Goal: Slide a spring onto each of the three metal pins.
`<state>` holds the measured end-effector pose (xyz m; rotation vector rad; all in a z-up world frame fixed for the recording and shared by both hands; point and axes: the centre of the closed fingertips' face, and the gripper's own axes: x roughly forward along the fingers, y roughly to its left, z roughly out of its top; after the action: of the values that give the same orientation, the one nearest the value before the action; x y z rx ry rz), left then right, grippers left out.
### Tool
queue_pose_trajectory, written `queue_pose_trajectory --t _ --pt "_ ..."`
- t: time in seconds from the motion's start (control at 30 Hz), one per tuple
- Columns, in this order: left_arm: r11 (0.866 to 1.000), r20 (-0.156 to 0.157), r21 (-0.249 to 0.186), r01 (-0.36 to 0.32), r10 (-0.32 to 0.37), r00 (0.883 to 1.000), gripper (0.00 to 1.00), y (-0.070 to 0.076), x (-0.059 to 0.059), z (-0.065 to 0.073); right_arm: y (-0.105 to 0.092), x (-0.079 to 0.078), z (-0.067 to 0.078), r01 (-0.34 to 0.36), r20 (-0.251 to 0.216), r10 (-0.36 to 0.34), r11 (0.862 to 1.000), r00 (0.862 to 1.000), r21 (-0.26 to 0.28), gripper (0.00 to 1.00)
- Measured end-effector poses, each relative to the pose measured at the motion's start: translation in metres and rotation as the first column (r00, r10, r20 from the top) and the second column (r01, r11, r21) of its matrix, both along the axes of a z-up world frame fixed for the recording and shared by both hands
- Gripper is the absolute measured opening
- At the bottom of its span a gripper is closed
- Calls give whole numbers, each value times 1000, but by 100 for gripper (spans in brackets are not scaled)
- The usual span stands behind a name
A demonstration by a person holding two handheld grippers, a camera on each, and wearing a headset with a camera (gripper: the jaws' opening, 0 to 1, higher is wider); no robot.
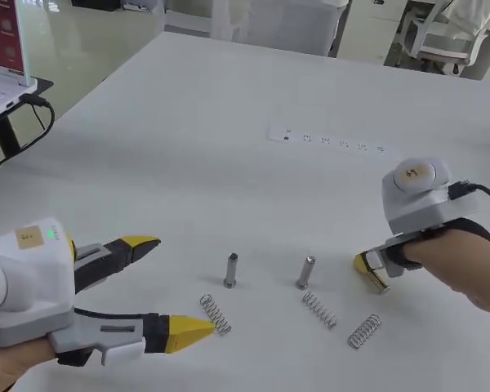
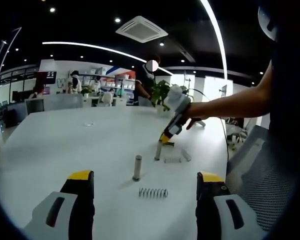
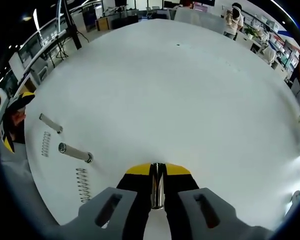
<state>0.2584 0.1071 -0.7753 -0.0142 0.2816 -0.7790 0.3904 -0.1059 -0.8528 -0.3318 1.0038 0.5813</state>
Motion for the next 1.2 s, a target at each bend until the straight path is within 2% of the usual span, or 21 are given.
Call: queue_pose_trajectory --t 0.77,1.2 --pt "1000 3 5 23 -23 1000 80 -6 -2 2 -5 -13 36 -12 105 8 999 994 38 5" --pt "1000 2 8 28 -28 1000 80 -7 -3 2 -16 -24 43 2 136 -10 998 991 60 5"
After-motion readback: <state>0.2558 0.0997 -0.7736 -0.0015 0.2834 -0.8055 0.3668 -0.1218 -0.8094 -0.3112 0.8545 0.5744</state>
